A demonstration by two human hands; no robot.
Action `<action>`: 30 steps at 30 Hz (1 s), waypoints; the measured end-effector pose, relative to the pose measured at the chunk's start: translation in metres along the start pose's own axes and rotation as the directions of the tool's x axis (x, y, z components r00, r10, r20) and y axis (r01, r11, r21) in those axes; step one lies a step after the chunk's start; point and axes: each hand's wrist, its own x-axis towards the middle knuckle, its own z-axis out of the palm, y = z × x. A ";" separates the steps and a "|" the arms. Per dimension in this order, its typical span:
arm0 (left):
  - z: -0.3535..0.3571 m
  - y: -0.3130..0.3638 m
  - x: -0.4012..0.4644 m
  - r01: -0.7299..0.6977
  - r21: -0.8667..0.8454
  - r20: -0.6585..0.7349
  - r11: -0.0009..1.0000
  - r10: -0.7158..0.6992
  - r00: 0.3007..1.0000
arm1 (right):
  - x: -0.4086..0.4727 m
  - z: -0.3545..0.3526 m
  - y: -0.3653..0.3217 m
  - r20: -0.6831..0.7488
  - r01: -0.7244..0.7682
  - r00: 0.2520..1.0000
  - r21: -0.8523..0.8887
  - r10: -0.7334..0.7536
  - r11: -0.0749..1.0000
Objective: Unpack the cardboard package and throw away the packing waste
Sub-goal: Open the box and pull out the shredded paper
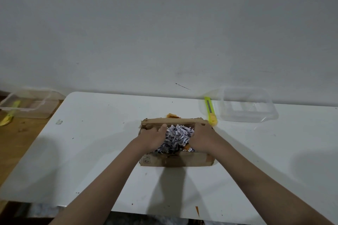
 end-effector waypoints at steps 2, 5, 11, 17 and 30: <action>-0.001 0.000 0.002 0.068 -0.170 0.110 0.983 -0.050 0.993 | 0.004 0.004 0.001 0.015 -0.037 0.999 0.042 0.036 0.998; -0.007 0.000 0.000 0.126 -0.317 0.192 0.940 -0.066 0.979 | 0.010 0.003 0.002 0.067 -0.017 0.998 0.150 0.007 0.989; -0.005 -0.001 0.012 0.150 -0.409 0.267 0.900 -0.039 0.963 | 0.012 -0.001 0.007 0.210 -0.024 0.976 0.380 -0.061 0.925; -0.001 0.004 0.014 0.077 -0.236 0.260 0.969 -0.013 0.966 | 0.020 0.003 0.007 0.257 -0.031 0.963 0.406 -0.081 0.913; 0.007 -0.028 0.054 0.140 -0.443 0.293 0.886 -0.004 0.956 | 0.032 0.014 0.022 0.323 -0.075 0.933 0.605 -0.159 0.793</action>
